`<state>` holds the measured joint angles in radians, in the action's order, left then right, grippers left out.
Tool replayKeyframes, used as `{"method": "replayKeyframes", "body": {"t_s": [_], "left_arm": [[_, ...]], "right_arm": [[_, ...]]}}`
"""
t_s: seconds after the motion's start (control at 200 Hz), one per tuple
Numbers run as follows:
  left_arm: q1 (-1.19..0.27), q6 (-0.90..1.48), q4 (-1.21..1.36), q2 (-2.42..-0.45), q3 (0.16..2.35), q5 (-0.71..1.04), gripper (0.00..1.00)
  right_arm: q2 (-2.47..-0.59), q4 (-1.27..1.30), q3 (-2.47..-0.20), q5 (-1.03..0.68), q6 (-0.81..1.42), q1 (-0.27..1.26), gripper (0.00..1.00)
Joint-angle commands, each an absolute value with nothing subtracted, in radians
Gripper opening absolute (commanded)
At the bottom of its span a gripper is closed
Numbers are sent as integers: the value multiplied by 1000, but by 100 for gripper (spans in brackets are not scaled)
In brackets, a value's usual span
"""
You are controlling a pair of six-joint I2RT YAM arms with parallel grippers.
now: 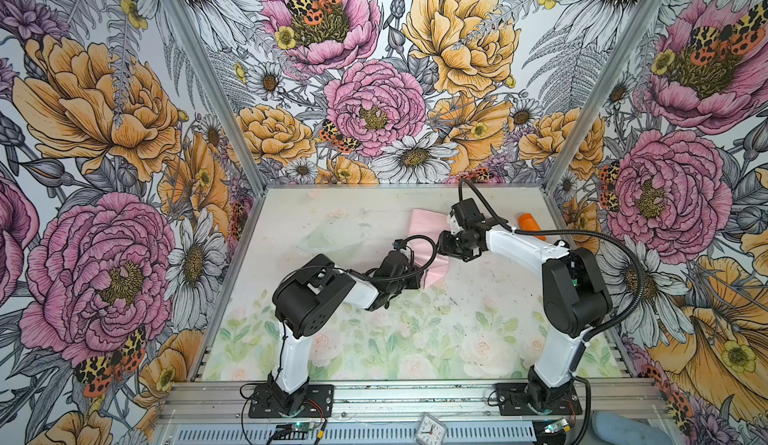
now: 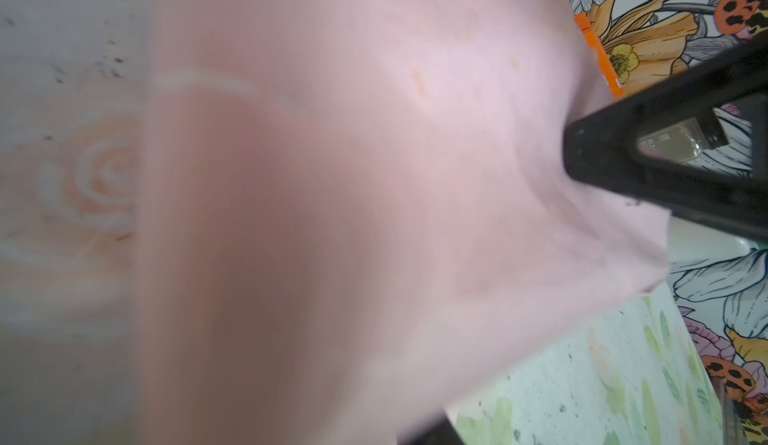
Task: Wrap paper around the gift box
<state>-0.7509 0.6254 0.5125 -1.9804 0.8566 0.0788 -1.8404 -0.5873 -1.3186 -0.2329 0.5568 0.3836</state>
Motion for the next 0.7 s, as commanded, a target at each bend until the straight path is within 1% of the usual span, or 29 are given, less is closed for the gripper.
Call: {"method": "replayKeyframes", "body": {"t_s": [0.0,0.245,0.37,0.695], "left_arm": [[-745,614,460,-2001,848,64,21],[-658,604,461,-1960,788,55,21],[-644,591,455,-1954,788,60,21],[-753,606,448,-2015,863,76,21]], "right_arm": [[-1885,-627,-1279,-201,532,413,46],[-1869,-627,-1276,-199,532,413,46],[-1861,-627,-1273,-198,532,413,46],[-1856,-627,-1268,-201,534,417,46]]}}
